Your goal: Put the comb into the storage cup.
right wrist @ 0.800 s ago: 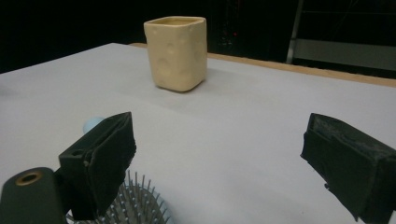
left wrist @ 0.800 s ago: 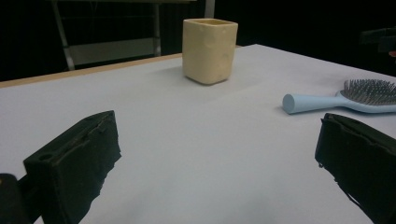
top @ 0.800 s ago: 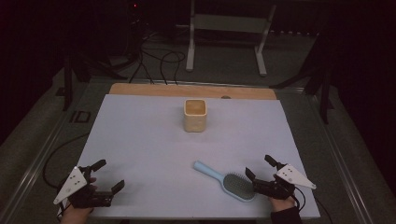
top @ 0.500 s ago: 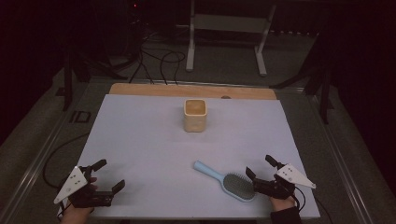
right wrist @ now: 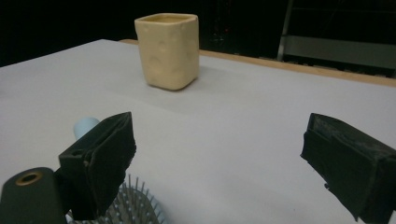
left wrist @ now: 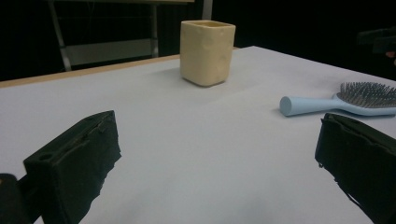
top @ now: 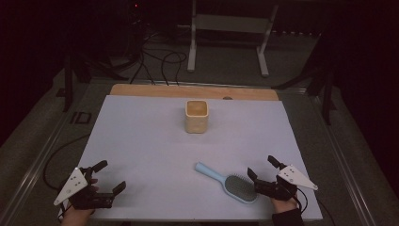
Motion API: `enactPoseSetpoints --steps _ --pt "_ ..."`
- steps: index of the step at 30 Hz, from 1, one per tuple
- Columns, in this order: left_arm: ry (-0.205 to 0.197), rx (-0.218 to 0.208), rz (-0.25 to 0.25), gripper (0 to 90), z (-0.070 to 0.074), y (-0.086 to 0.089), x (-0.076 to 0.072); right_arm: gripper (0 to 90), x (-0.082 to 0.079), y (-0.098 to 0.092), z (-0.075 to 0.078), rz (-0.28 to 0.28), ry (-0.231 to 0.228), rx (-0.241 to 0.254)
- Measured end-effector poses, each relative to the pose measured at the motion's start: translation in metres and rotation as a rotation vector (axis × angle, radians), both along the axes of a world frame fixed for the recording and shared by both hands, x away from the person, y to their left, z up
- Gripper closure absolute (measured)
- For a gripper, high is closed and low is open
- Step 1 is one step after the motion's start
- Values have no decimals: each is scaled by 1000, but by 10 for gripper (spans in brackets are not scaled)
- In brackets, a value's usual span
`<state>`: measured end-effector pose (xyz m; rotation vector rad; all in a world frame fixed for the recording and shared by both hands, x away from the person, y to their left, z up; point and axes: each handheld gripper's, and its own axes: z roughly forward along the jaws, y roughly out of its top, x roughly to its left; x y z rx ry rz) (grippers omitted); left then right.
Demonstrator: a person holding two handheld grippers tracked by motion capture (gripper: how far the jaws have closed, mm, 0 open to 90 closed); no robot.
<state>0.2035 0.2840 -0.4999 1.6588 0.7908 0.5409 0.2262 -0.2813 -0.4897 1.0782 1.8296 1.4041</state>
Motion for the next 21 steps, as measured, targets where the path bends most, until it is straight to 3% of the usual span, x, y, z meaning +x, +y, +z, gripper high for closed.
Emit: enactPoseSetpoints --steps 8,18,21 --pt "-2 0 1 0 1 0 0 91 0 12 22 33 20 -18" --pt "0 -5 -2 0 0 -1 1 91 15 25 50 65 68 -37" --pt "-2 -10 -3 0 1 -1 1 91 19 31 54 83 83 -23"
